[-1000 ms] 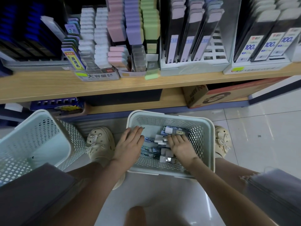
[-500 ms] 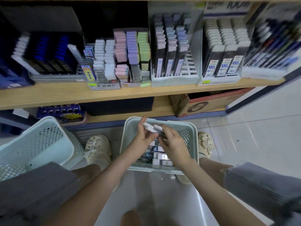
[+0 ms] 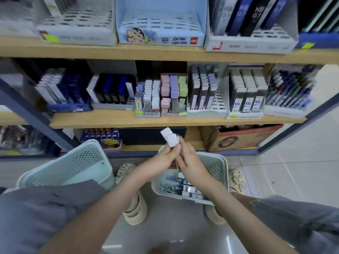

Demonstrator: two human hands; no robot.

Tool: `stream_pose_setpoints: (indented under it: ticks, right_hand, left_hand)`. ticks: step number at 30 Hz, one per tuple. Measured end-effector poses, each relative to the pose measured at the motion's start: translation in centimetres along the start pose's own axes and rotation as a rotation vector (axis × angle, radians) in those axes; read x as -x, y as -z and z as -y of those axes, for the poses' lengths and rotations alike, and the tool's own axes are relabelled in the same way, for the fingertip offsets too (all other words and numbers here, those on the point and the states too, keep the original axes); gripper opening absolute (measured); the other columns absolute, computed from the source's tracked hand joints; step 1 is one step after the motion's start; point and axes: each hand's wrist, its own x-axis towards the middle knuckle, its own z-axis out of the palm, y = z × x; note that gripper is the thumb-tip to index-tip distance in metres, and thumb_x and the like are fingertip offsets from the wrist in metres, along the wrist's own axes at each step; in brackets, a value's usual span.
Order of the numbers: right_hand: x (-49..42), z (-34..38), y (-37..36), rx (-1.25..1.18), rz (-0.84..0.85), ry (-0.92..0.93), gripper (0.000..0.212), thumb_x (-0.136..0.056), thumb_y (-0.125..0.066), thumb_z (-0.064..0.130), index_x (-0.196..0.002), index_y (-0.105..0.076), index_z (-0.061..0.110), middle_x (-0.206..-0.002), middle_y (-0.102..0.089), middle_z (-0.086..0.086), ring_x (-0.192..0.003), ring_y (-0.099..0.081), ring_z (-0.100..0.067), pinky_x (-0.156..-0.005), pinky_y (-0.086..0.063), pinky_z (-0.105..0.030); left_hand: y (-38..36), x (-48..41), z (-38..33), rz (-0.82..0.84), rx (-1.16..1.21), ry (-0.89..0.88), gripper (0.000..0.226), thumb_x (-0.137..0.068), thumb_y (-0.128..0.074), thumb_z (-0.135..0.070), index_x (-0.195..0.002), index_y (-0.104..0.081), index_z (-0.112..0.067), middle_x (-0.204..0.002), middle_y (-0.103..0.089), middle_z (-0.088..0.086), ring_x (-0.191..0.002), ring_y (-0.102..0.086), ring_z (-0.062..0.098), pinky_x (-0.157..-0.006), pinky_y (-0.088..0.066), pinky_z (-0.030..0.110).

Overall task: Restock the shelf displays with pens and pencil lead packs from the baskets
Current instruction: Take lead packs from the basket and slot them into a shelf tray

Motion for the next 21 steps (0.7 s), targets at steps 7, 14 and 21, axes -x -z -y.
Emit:
stream_pose_setpoints:
  ticks: [7,14,21]
  right_hand:
    - [-1.4,5.3,0.9,0.101,-0.109,0.054,0.057,-0.085,-0.037,0.042,-0.141,-0.029,0.035,-0.09,-0.028,0.006,-0.089,-0.022,-0.007,-0.08,-0.024,-0.023]
    - [-2.7,9.7,2.7,-0.254,-0.056,-0.028,0.057,-0.086,-0.065,0.013,-0.133,-0.045,0.038,-0.102,-0.047,0.003,-0.1,-0.051,-0.015,-0.094,-0.046,-0.042]
    - [-3.9,12.6,3.4,-0.294,-0.17,-0.018,0.029,-0.088,-0.062,0.009,-0.1,-0.055,0.034,-0.086,-0.065,0.01,-0.081,-0.061,-0.005,-0.077,-0.049,-0.027]
  left_hand:
    - [2.9,3.6,-4.3,0.05,0.161,-0.092,0.059,-0.085,-0.056,-0.033,-0.139,-0.038,-0.019,-0.107,-0.066,0.005,-0.096,-0.064,0.02,-0.099,-0.045,0.044]
    - [4.5,6.2,-7.4,-0.008,0.121,-0.176,0.043,-0.086,-0.052,-0.031,-0.127,-0.05,-0.017,-0.112,-0.069,0.005,-0.095,-0.068,0.022,-0.088,-0.054,0.039]
    - [5.7,7.3,-9.9,-0.176,-0.032,-0.251,0.028,-0.098,-0.049,-0.024,-0.122,-0.055,-0.013,-0.102,-0.072,0.008,-0.088,-0.071,0.023,-0.076,-0.058,0.034]
